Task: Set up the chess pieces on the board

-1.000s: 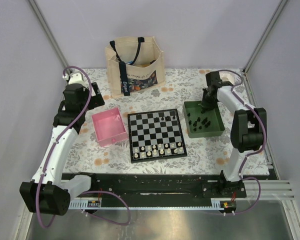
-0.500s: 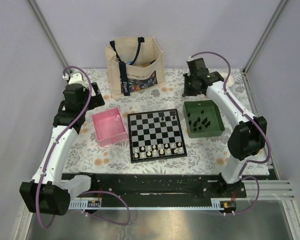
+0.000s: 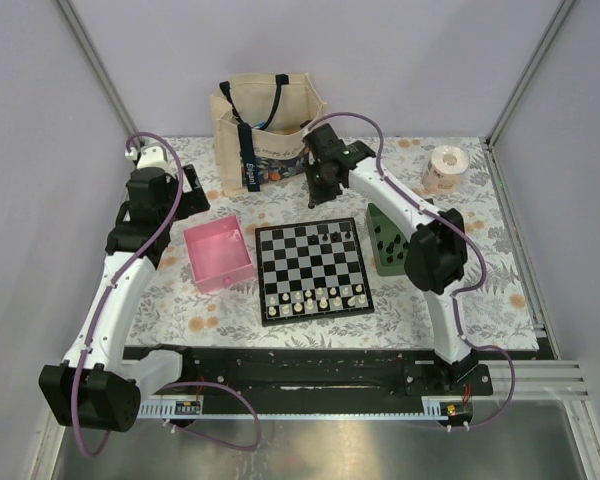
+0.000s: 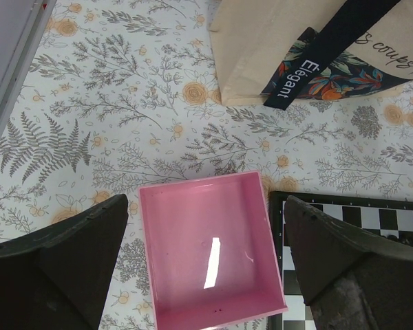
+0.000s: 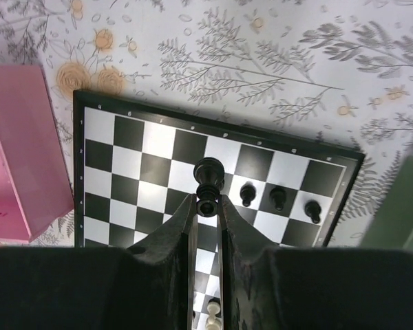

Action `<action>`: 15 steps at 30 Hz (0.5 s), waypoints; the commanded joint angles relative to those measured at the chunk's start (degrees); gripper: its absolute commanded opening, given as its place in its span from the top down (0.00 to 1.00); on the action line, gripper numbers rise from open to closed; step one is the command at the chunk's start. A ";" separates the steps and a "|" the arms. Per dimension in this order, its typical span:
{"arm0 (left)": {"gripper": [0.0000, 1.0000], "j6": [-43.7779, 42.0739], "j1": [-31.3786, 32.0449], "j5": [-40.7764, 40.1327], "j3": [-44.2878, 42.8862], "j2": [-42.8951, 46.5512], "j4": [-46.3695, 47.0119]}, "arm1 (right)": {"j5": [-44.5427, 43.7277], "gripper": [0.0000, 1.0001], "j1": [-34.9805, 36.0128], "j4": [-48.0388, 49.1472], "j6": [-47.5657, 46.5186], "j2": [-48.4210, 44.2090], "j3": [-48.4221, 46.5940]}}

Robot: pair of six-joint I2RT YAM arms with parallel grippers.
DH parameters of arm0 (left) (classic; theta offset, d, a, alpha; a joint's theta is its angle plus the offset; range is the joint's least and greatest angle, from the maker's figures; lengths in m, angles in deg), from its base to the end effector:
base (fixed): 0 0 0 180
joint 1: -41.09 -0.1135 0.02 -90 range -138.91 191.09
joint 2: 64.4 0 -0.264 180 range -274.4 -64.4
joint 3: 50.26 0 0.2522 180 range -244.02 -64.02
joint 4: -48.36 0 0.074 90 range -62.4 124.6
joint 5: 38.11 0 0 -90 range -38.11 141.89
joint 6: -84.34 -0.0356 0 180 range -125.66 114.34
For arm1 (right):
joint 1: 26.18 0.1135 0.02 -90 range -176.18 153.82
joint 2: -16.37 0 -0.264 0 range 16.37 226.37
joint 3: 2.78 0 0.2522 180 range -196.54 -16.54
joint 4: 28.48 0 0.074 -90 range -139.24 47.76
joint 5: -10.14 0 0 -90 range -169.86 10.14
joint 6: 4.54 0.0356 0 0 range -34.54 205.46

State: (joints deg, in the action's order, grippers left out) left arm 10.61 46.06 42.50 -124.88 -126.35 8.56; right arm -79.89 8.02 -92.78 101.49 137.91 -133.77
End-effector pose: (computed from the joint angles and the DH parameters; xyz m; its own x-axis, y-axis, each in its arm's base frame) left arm 0.2386 -0.0149 0.3520 -0.4195 -0.2410 -0.8752 -0.1841 0.9667 -0.1779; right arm 0.3887 0.2641 0.2903 -0.8051 -0.2133 -0.5535 -0.3532 0.9220 0.1586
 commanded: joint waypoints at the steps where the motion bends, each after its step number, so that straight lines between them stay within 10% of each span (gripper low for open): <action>1: 0.01 -0.45 -0.14 0.86 -0.57 1.31 1.78 | 1.53 1.00 2.89 -5.08 -0.65 3.96 -8.44; 15: 0.01 -0.63 -0.23 0.51 -0.49 1.48 1.78 | 1.96 1.00 4.83 -9.48 -1.62 13.37 -14.60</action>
State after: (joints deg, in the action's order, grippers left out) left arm 10.61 46.06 42.52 -124.88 -126.33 8.56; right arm -78.67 12.54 -100.41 100.88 149.60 -145.88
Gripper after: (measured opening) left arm 0.988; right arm 0.212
